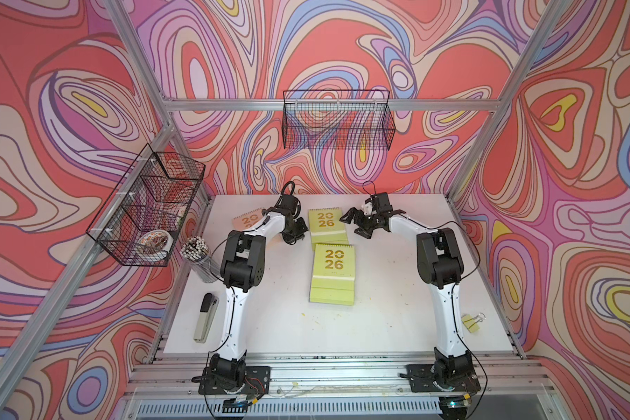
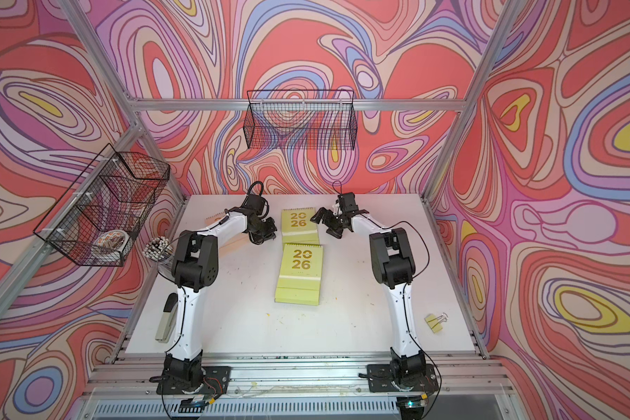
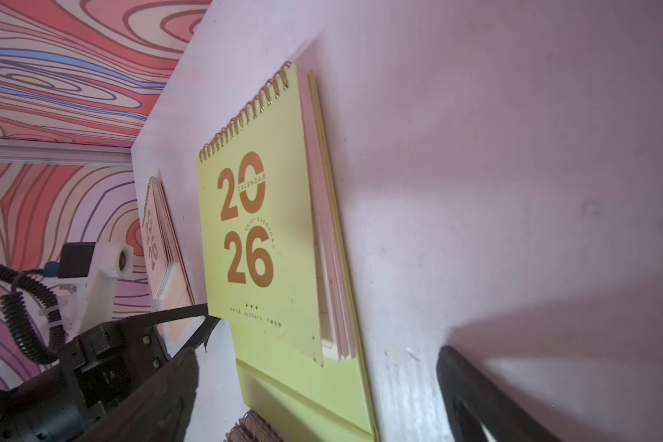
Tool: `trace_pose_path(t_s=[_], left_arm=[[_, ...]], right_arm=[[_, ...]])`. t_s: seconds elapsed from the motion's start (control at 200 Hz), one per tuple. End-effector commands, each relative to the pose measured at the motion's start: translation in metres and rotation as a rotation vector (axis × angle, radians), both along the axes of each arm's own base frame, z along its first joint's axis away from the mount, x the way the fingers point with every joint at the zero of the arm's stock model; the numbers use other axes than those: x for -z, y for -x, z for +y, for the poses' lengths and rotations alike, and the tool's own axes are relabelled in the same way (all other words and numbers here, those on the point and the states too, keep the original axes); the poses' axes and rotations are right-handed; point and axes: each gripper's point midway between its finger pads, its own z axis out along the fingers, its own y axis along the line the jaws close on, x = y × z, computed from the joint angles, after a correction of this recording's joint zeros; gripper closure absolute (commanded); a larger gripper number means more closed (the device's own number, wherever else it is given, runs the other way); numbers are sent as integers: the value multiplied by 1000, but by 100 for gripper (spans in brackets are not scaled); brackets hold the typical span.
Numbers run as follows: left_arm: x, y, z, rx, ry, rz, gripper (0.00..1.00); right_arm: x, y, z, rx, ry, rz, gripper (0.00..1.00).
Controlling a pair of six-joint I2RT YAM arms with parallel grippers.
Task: Stack the calendars
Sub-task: Pick up the calendar at the center of the board.
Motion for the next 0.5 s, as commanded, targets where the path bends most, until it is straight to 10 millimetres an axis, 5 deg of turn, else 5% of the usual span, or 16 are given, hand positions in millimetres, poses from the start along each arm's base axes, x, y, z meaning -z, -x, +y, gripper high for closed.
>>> trace_pose_path(t_s=[0.0, 0.351, 0.496], left_arm=[[21, 0, -5, -18, 40, 55, 100], [29, -8, -33, -12, 205, 68, 100], [31, -7, -36, -7, 220, 79, 100]], right_arm=[[32, 11, 4, -22, -15, 100, 2], [37, 11, 32, -81, -162, 122, 2], [20, 5, 45, -111, -275, 70, 2]])
